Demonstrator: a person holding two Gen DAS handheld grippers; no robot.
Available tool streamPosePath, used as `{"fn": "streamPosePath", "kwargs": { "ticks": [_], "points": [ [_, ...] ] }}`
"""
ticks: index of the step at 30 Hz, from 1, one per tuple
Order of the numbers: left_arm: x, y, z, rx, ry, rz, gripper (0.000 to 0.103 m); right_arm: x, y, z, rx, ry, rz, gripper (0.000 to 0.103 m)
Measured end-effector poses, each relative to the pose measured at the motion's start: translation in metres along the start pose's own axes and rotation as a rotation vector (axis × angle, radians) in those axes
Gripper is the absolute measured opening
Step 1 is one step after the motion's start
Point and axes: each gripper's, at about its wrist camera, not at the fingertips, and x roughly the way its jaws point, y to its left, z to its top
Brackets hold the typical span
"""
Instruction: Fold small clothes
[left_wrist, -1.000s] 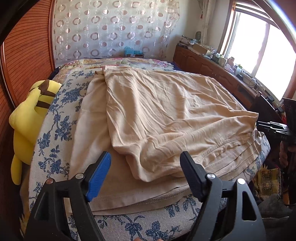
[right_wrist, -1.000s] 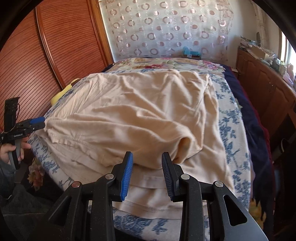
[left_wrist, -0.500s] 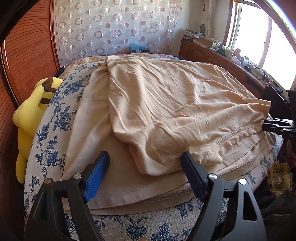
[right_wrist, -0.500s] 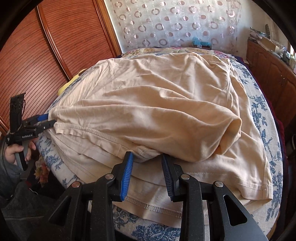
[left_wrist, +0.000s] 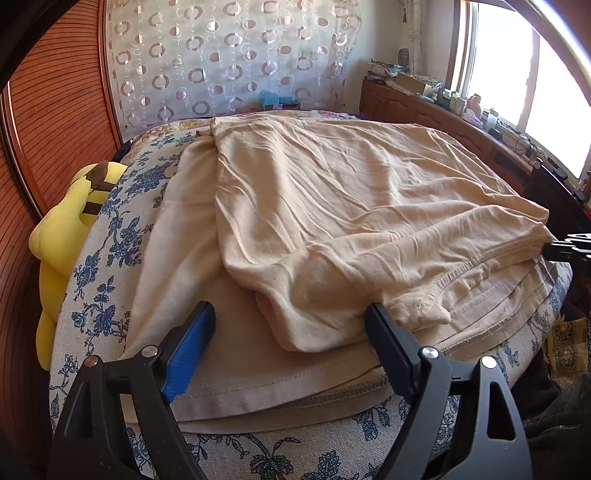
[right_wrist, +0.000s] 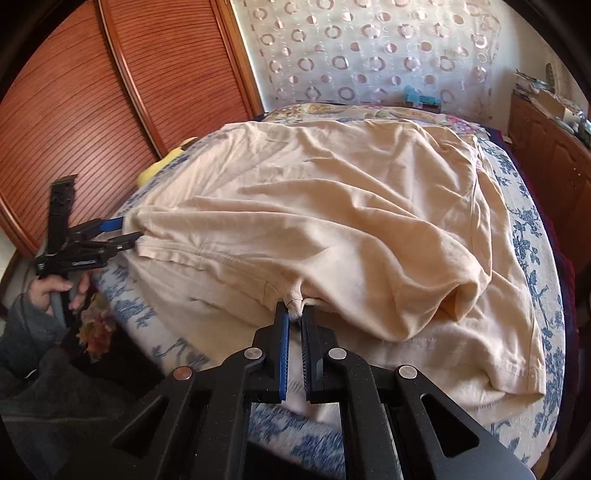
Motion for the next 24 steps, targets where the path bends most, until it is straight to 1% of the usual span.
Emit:
{"fn": "streamPosePath", "kwargs": {
  "ticks": [4, 8, 11, 15, 16, 18, 21, 23, 24],
  "points": [
    [-0.001, 0.0, 0.0, 0.004, 0.003, -0.007, 0.084, -0.014, 0.005, -0.01, -0.019, 0.013, -0.008, 0.006],
    [-0.005, 0.004, 0.001, -0.033, 0.014, -0.035, 0.084, -0.017, 0.005, -0.016, -0.02, 0.025, -0.033, 0.006],
    [-0.01, 0.006, 0.003, -0.052, 0.007, -0.039, 0.084, -0.018, 0.005, -0.012, -0.012, 0.013, -0.045, 0.006],
    [-0.02, 0.001, 0.006, -0.037, -0.014, -0.024, 0.084, -0.027, 0.011, -0.009, -0.04, -0.012, -0.053, 0.006],
    [-0.022, 0.0, 0.007, -0.035, -0.02, -0.02, 0.084, -0.029, 0.013, -0.008, -0.045, -0.02, -0.054, 0.009],
    [-0.027, -0.001, 0.01, -0.034, -0.031, -0.016, 0.084, -0.036, 0.013, -0.006, -0.053, -0.041, -0.051, 0.009],
    [-0.03, -0.002, 0.014, -0.031, -0.047, -0.002, 0.084, -0.042, 0.014, 0.0, -0.062, -0.072, -0.07, 0.011],
    [-0.032, -0.002, 0.016, -0.032, -0.055, 0.008, 0.084, -0.044, 0.013, 0.004, -0.065, -0.091, -0.082, 0.021],
    [-0.033, -0.002, 0.017, -0.033, -0.06, 0.013, 0.084, -0.047, 0.013, 0.005, -0.069, -0.099, -0.09, 0.024]
  ]
}}
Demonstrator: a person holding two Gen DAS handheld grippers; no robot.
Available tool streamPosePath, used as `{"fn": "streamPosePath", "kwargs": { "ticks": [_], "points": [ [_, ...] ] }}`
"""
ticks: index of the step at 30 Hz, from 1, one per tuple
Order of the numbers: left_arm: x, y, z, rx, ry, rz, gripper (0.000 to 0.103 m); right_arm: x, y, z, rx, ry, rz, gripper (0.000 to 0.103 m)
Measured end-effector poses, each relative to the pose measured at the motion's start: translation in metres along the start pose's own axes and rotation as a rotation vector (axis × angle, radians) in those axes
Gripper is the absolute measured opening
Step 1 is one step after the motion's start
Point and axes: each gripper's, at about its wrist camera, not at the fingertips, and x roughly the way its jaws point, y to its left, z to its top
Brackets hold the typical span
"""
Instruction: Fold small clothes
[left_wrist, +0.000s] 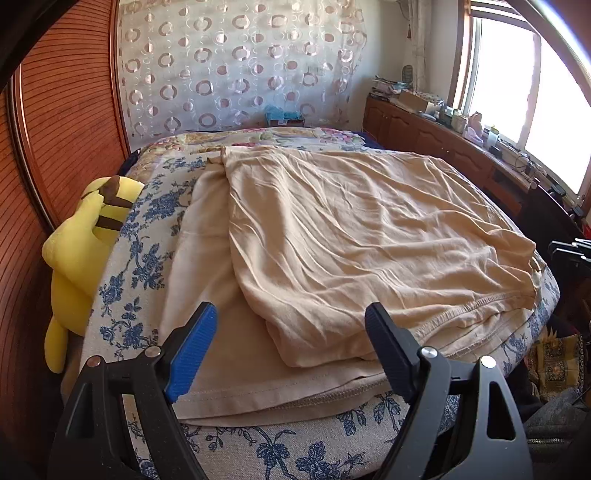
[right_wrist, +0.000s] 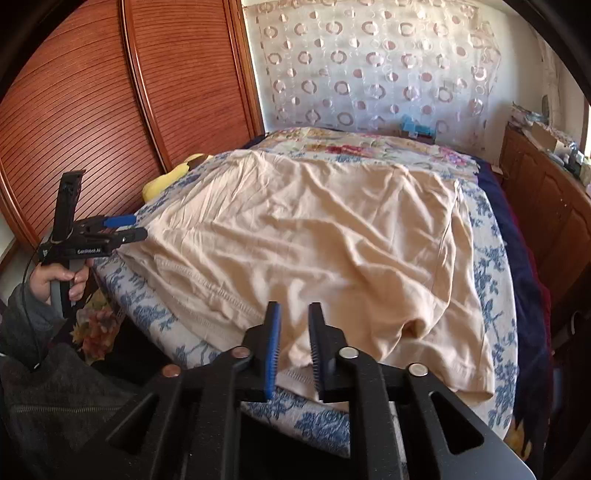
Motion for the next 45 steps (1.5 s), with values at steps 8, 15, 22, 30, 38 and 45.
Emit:
{"fn": "streamPosePath", "kwargs": {
  "ticks": [8, 15, 22, 30, 38, 45],
  "points": [
    [0.003, 0.016, 0.004, -0.06, -0.024, 0.044, 0.084, 0.029, -0.001, 0.005, -0.015, -0.027, -0.095, 0.042],
    [0.008, 0.037, 0.003, -0.12, -0.027, 0.073, 0.084, 0.075, -0.014, -0.001, 0.026, 0.029, -0.147, 0.042],
    [0.015, 0.056, -0.003, -0.166, -0.007, 0.106, 0.084, 0.089, -0.023, -0.004, 0.058, 0.055, -0.167, 0.051],
    [0.027, 0.077, -0.01, -0.283, 0.041, 0.015, 0.084, 0.098, -0.021, -0.006, 0.027, 0.066, -0.17, 0.08],
    [0.029, 0.068, -0.009, -0.291, 0.046, -0.061, 0.083, 0.099, -0.025, -0.009, 0.018, 0.071, -0.146, 0.09],
    [0.03, 0.077, -0.005, -0.395, 0.053, -0.185, 0.083, 0.097, -0.027, -0.011, 0.042, 0.057, -0.129, 0.09]
  ]
}}
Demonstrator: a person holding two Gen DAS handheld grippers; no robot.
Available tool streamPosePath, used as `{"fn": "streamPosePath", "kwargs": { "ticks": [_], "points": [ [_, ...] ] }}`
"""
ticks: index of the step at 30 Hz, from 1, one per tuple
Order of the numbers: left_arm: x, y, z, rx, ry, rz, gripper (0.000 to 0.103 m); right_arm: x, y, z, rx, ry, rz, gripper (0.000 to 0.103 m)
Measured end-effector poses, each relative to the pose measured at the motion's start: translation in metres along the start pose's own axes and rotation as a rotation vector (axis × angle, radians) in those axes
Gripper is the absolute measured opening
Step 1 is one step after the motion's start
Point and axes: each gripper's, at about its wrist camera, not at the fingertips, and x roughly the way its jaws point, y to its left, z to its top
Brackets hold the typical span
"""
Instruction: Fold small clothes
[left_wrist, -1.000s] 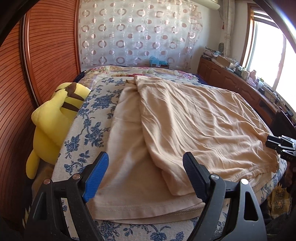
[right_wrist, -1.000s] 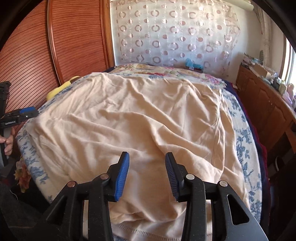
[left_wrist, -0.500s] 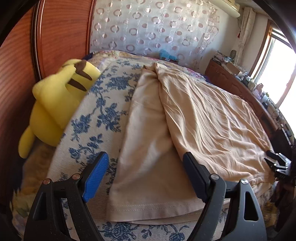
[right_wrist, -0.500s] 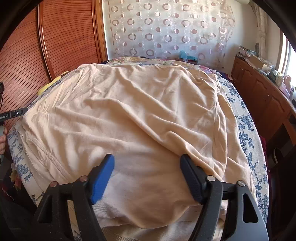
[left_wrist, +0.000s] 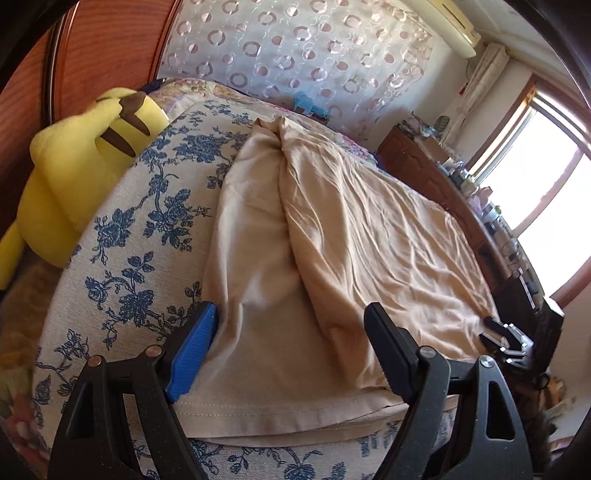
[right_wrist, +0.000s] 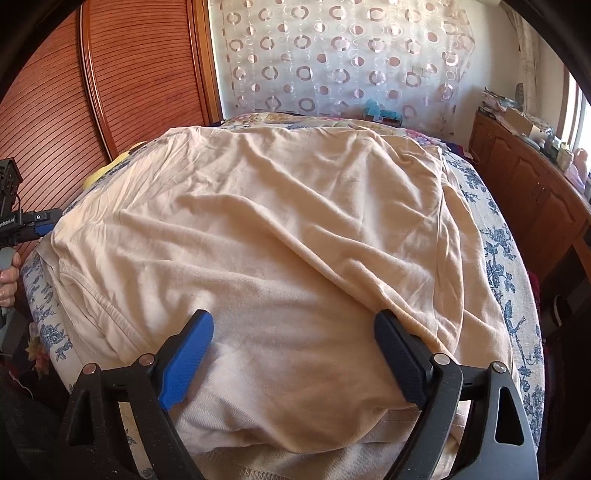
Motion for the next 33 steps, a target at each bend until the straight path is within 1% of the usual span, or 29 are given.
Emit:
{"fn": "streamPosePath", "kwargs": {
  "ticks": [3, 5, 7, 10, 15, 16, 17, 18, 19, 20, 21, 22, 23, 24, 26, 29, 31, 33],
  "points": [
    [-0.001, 0.004, 0.001, -0.036, 0.001, -0.033, 0.083, 0.0, 0.002, 0.0, -0.006, 0.002, -0.008, 0.09],
    [0.0, 0.002, 0.002, -0.031, 0.004, -0.027, 0.083, 0.0, 0.002, 0.0, -0.009, 0.003, -0.012, 0.09],
    [0.002, -0.003, 0.002, 0.002, 0.002, 0.012, 0.083, 0.0, 0.003, 0.0, -0.01, 0.004, -0.014, 0.09],
    [0.008, -0.011, 0.002, 0.071, -0.006, 0.105, 0.082, 0.0, 0.003, 0.0, -0.012, 0.004, -0.014, 0.09],
    [0.017, -0.018, 0.0, 0.136, -0.022, 0.198, 0.081, 0.001, 0.003, 0.0, -0.013, 0.004, -0.016, 0.09],
    [0.019, -0.021, 0.0, 0.16, -0.02, 0.227, 0.076, 0.001, 0.003, 0.0, -0.013, 0.004, -0.016, 0.09],
    [0.021, -0.024, -0.001, 0.19, -0.019, 0.269, 0.066, 0.0, 0.003, -0.001, -0.013, 0.003, -0.016, 0.09],
    [0.023, -0.027, -0.002, 0.217, -0.019, 0.309, 0.059, 0.001, 0.003, 0.0, -0.013, 0.003, -0.015, 0.09],
    [0.023, -0.027, -0.002, 0.233, -0.019, 0.324, 0.048, 0.0, 0.002, 0.0, -0.012, 0.002, -0.013, 0.09],
    [0.022, -0.026, -0.002, 0.24, -0.016, 0.317, 0.042, 0.0, 0.001, -0.001, -0.012, 0.001, -0.011, 0.09],
    [0.021, -0.025, -0.001, 0.24, -0.014, 0.318, 0.038, 0.0, 0.001, -0.001, -0.012, 0.001, -0.011, 0.09],
    [0.021, -0.024, 0.0, 0.242, -0.014, 0.327, 0.024, 0.0, 0.001, -0.001, -0.012, 0.0, -0.011, 0.09],
    [0.02, -0.023, 0.0, 0.242, -0.014, 0.336, 0.016, 0.0, 0.001, -0.001, -0.011, 0.0, -0.01, 0.09],
    [0.019, -0.021, 0.001, 0.244, -0.013, 0.336, 0.015, 0.0, 0.001, -0.001, -0.011, -0.001, -0.01, 0.09],
    [0.018, -0.02, 0.0, 0.241, -0.009, 0.32, 0.007, 0.0, 0.0, -0.001, -0.009, -0.002, -0.008, 0.09],
    [0.016, -0.02, -0.001, 0.232, -0.014, 0.29, 0.004, 0.0, -0.001, -0.002, -0.007, -0.004, -0.004, 0.09],
    [0.013, -0.021, -0.002, 0.208, -0.009, 0.229, 0.004, -0.001, 0.0, -0.002, -0.006, -0.005, -0.004, 0.09],
    [0.008, -0.028, -0.004, 0.225, -0.027, 0.223, 0.004, -0.001, 0.0, -0.002, -0.007, -0.005, -0.004, 0.09]
  ]
}}
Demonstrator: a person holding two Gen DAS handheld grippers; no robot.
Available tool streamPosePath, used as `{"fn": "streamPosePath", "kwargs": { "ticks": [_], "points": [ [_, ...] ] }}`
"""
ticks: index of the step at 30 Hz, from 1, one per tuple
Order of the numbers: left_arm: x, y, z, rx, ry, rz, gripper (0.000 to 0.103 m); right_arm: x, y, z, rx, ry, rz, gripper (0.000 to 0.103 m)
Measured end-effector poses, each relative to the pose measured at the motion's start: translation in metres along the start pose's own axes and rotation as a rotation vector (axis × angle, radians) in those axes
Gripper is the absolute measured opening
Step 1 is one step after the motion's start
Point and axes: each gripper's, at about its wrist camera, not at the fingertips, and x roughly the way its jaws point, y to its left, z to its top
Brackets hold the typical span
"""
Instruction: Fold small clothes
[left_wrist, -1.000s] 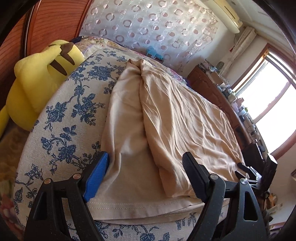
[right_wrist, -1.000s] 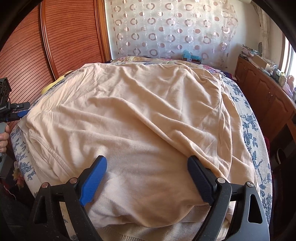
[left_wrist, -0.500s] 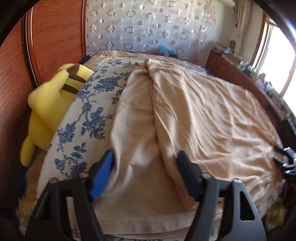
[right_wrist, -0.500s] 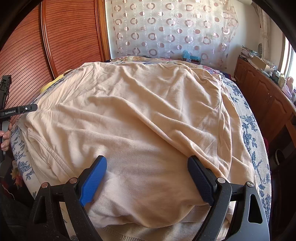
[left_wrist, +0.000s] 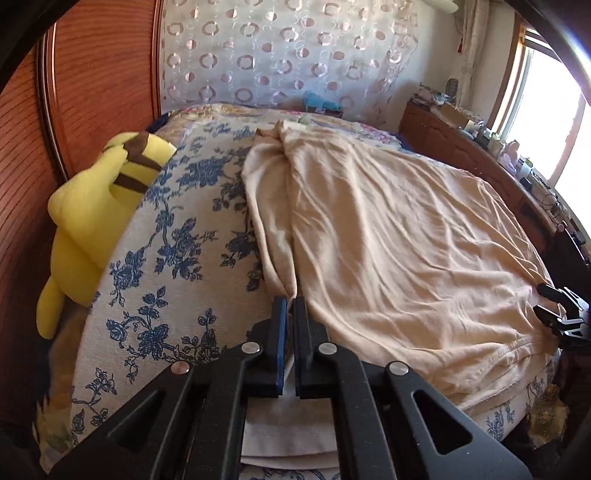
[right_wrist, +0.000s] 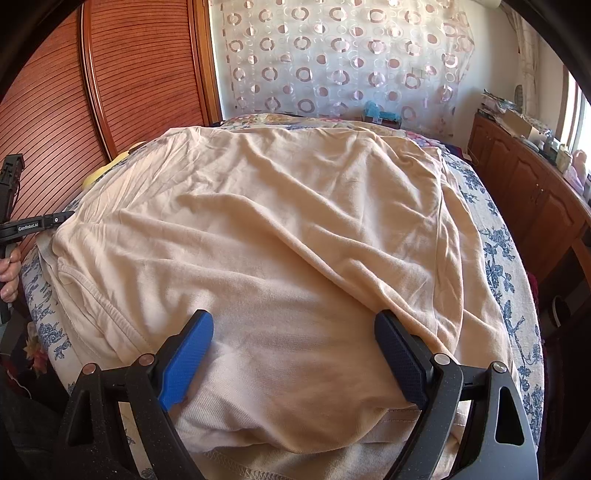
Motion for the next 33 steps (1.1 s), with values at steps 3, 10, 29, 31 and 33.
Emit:
{"fn": "streamPosePath", "kwargs": {
  "ticks": [3, 10, 29, 31, 33],
  "points": [
    [-0.012, -0.012, 0.003, 0.014, -0.027, -0.032, 0.004, 0.0, 0.0, 0.0, 0.0, 0.0, -0.001, 0.09],
    [-0.016, -0.022, 0.013, 0.022, -0.028, -0.016, 0.005, 0.0, 0.0, 0.0, -0.001, 0.0, 0.0, 0.09],
    [0.021, 0.001, 0.018, -0.056, 0.088, -0.071, 0.055, 0.001, 0.002, 0.0, -0.013, 0.002, -0.007, 0.09],
    [0.025, -0.002, 0.022, -0.031, 0.082, -0.058, 0.055, 0.001, 0.002, -0.001, -0.012, 0.001, -0.007, 0.09],
    [0.028, -0.003, 0.025, -0.024, 0.083, -0.031, 0.043, 0.001, 0.002, -0.001, -0.012, 0.0, -0.007, 0.09]
  ]
}}
